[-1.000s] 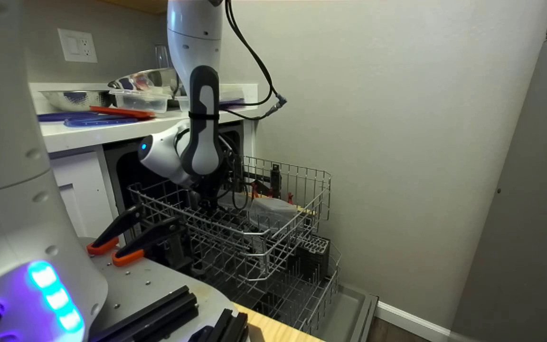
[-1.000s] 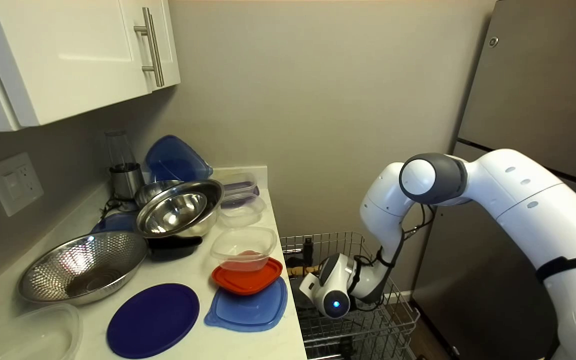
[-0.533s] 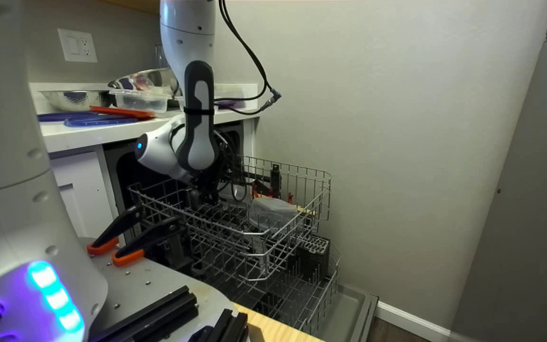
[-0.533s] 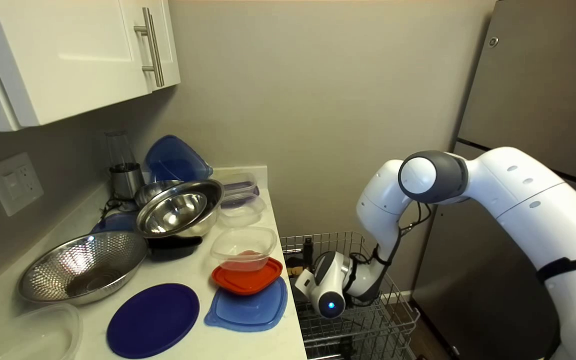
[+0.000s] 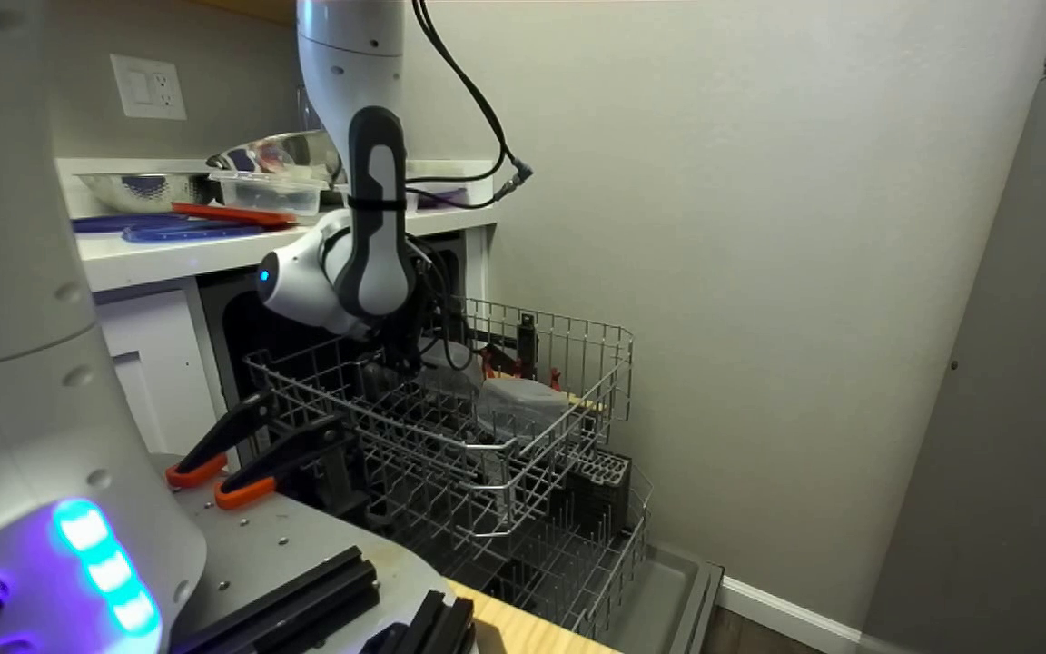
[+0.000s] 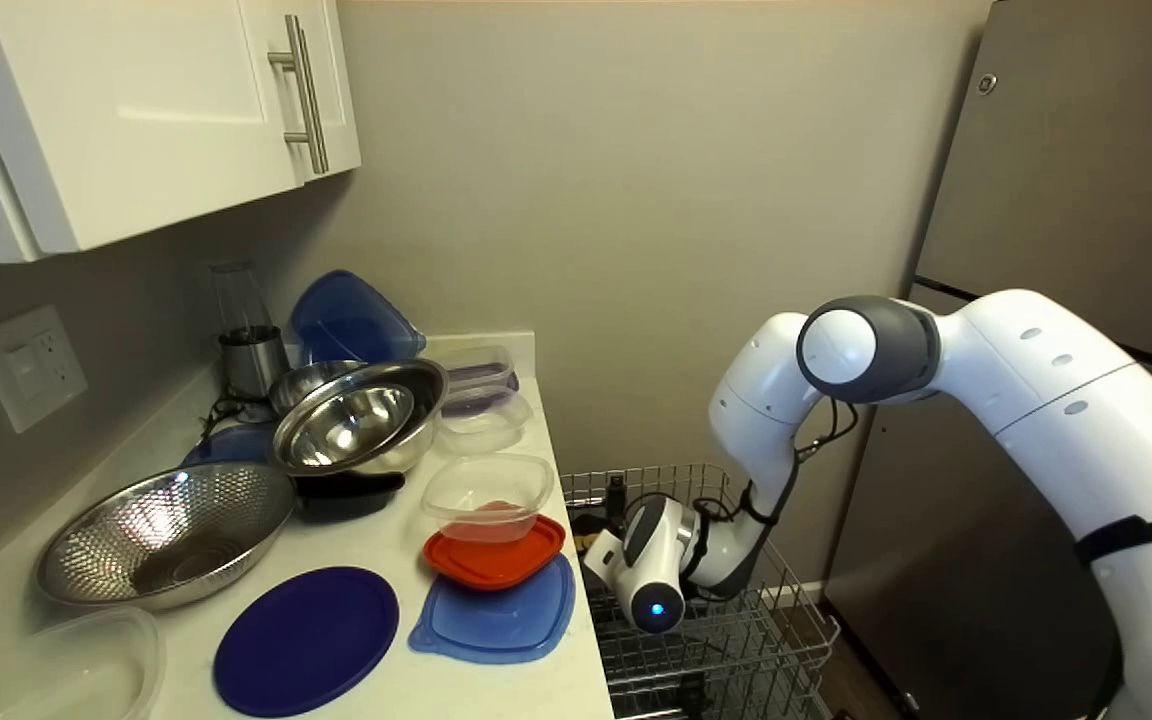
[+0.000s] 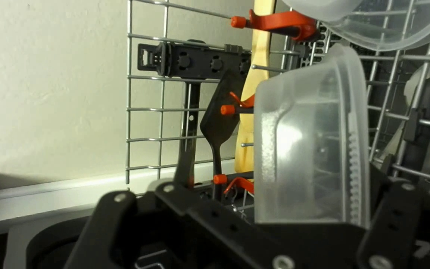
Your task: Remove the left bowl out of the dishwasher
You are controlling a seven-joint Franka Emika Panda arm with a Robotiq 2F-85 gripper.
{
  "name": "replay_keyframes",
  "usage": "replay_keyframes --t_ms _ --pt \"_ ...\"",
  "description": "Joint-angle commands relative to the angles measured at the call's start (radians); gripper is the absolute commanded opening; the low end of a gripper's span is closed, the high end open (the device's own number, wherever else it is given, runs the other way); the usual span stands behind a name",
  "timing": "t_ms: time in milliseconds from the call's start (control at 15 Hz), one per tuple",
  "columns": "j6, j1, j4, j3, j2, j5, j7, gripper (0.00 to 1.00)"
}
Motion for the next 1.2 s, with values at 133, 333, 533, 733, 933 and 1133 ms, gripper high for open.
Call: replay_keyframes --t_ms 133,333,533,733,933,1133 --pt "-0.057 0.007 -0.035 -0.009 -0.032 -0.054 0.036 0.74" --pt "-0.082 0.009 -0.030 -0.008 -0.033 -0.074 0.043 0.60" --pt "-0.100 0.010 -0.024 -0.008 -0.035 -0.085 0.045 0.40" --pt "-0.122 0.016 -0.021 -0.007 -0.043 -0.089 0.043 0.22" --pt "-0.157 0.025 -0.022 -0.006 -0.058 -0.087 0.049 0.03" --pt "-0.187 0.036 -0.027 -0.008 -0.071 -0.082 0.055 0.00"
